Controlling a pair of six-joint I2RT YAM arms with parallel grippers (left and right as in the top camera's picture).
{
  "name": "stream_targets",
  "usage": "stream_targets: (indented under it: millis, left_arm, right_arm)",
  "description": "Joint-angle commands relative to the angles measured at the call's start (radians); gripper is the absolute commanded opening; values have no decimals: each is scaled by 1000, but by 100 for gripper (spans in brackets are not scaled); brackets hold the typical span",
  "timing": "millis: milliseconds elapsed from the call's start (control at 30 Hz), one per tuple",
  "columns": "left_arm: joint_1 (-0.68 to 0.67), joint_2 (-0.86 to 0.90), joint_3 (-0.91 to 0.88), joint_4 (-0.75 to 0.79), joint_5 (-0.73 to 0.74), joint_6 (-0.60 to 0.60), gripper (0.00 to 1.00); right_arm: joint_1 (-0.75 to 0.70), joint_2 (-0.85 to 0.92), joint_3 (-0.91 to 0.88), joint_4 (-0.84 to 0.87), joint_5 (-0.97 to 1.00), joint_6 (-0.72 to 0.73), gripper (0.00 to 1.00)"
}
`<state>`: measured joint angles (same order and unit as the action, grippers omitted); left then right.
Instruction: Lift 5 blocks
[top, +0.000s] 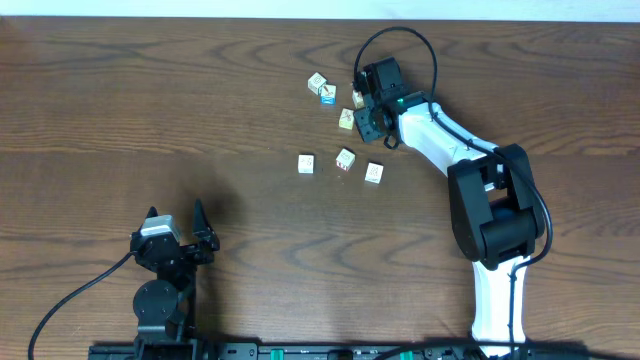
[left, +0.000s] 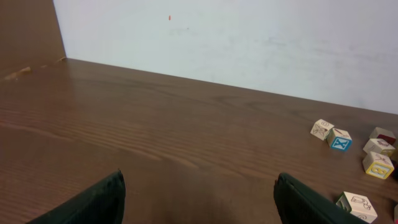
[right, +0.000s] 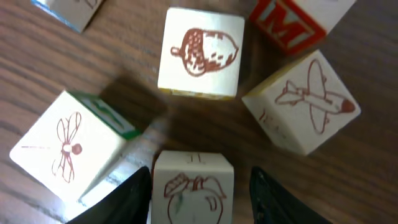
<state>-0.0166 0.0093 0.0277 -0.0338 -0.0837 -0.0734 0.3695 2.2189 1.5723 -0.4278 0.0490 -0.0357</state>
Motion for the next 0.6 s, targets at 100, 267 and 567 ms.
stream_targets:
  millis: [100,267,567]
  left_arm:
    - [4,-5,-24,-30,-5,13,77]
    - [4,-5,-24,-29,-6,13,77]
    - [4,-5,12,-57,40,12,77]
  right_arm:
    - [-9,5,29,0,26,-7,40]
    - [-9,5,68,-48,26,-6,27]
    - [1,-42,132,-261,24,68,1]
